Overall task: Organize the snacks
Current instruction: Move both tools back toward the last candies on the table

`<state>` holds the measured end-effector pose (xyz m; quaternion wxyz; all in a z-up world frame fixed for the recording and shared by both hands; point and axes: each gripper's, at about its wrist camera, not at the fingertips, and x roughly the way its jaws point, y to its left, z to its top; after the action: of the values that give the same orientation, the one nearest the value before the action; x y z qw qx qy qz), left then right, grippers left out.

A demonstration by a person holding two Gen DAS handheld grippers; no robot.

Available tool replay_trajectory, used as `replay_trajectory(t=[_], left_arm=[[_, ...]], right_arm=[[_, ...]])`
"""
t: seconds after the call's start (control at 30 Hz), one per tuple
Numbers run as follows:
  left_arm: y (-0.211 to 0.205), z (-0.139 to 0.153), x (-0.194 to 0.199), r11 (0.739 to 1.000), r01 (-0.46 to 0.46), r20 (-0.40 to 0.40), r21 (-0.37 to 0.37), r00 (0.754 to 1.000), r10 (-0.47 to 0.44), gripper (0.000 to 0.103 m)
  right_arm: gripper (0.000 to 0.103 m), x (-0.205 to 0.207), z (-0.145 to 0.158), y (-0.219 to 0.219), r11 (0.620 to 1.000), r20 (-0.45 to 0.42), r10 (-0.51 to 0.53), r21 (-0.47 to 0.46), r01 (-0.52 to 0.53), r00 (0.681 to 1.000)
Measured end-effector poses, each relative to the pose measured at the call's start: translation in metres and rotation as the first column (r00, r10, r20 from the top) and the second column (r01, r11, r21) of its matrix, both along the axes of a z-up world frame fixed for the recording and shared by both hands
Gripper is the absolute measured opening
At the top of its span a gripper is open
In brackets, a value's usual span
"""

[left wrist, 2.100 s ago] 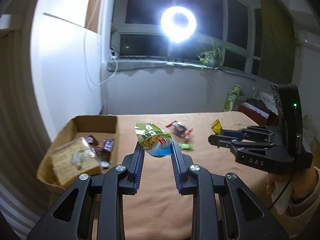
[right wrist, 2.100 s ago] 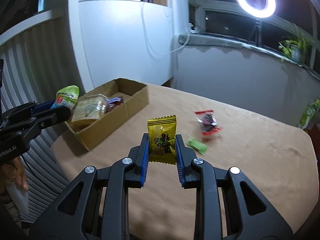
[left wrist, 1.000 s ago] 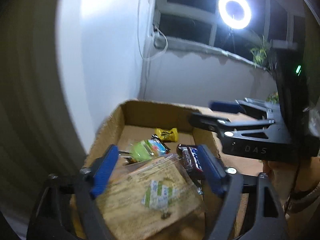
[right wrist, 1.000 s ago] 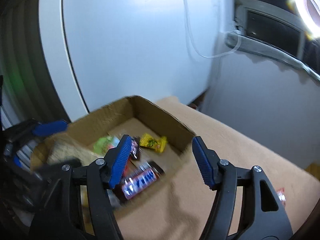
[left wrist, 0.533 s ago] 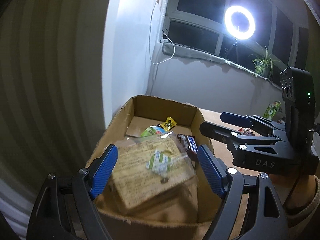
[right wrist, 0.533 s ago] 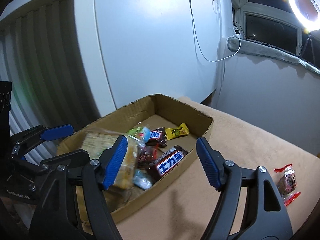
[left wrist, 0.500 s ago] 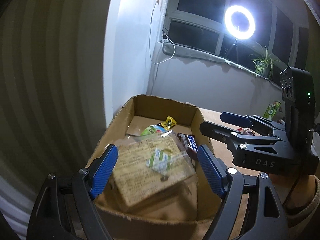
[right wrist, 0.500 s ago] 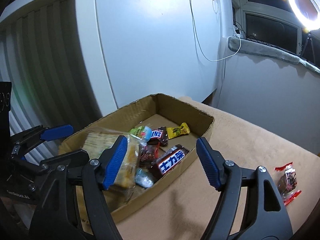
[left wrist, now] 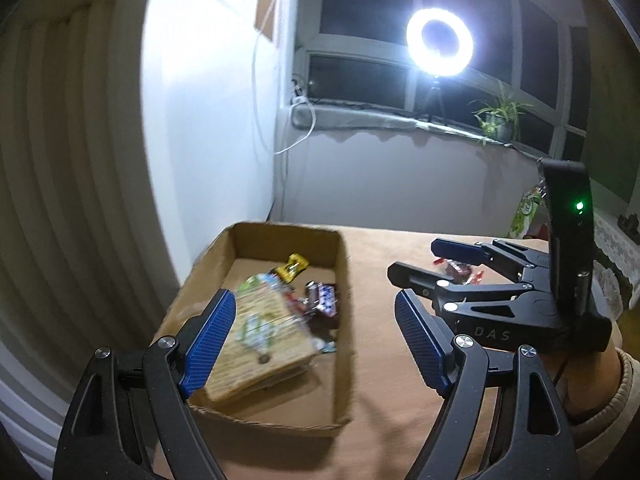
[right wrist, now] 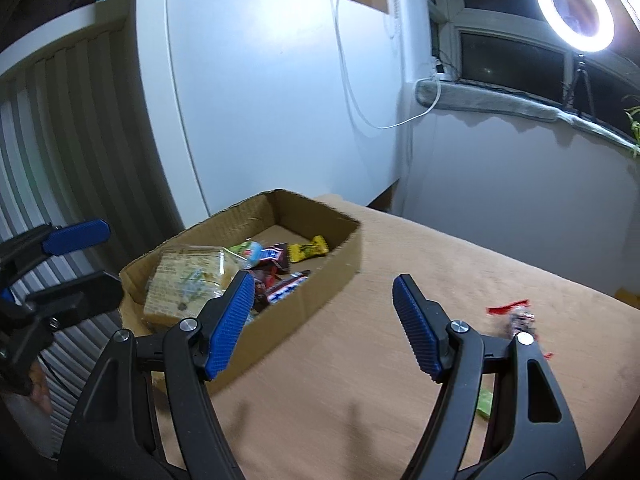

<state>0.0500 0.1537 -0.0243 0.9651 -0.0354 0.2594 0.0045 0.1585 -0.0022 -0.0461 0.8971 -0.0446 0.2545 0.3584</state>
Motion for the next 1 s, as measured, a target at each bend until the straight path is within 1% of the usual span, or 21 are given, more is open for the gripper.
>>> replay_trajectory(t=[0.17, 0.27, 0.53, 0.67, 0.8, 0.9, 1.0], left_arm=[[-0.023, 0.013, -0.001, 0.999, 0.033, 0.018, 0.028, 0.999, -0.034, 0.082], [-0.036, 0.015, 0.002, 0.998, 0.051, 0.015, 0.043, 0.999, -0.051, 0.082], [-0.071, 0.01, 0.016, 0.992, 0.101, -0.015, 0.07, 0.995, -0.1, 0.082], [-0.089, -0.004, 0.031, 0.989, 0.135, -0.06, 0.064, 0.99, -0.131, 0.082], [-0.111, -0.024, 0.054, 0.981, 0.187, -0.121, 0.043, 0.976, -0.181, 0.082], [-0.132, -0.043, 0.074, 0.973, 0.229, -0.173, 0.036, 0.96, -0.22, 0.082], [-0.151, -0.065, 0.095, 0.963, 0.271, -0.227, 0.015, 0.938, -0.261, 0.082]], right_arm=[[0.075, 0.003, 0.001, -0.026, 0.999, 0.001, -0.032, 0.007, 0.032, 0.999], [0.075, 0.006, 0.001, -0.04, 0.999, 0.001, -0.045, 0.012, 0.045, 0.999], [0.075, 0.027, -0.011, -0.08, 0.995, -0.018, -0.098, 0.009, 0.098, 0.995], [0.075, 0.048, -0.021, -0.106, 0.989, -0.043, -0.145, -0.013, 0.145, 0.988], [0.075, 0.072, -0.034, -0.125, 0.983, -0.068, -0.178, -0.06, 0.174, 0.982], [0.075, 0.092, -0.047, -0.132, 0.979, -0.098, -0.177, -0.116, 0.166, 0.979], [0.075, 0.111, -0.06, -0.13, 0.977, -0.128, -0.144, -0.173, 0.121, 0.981]])
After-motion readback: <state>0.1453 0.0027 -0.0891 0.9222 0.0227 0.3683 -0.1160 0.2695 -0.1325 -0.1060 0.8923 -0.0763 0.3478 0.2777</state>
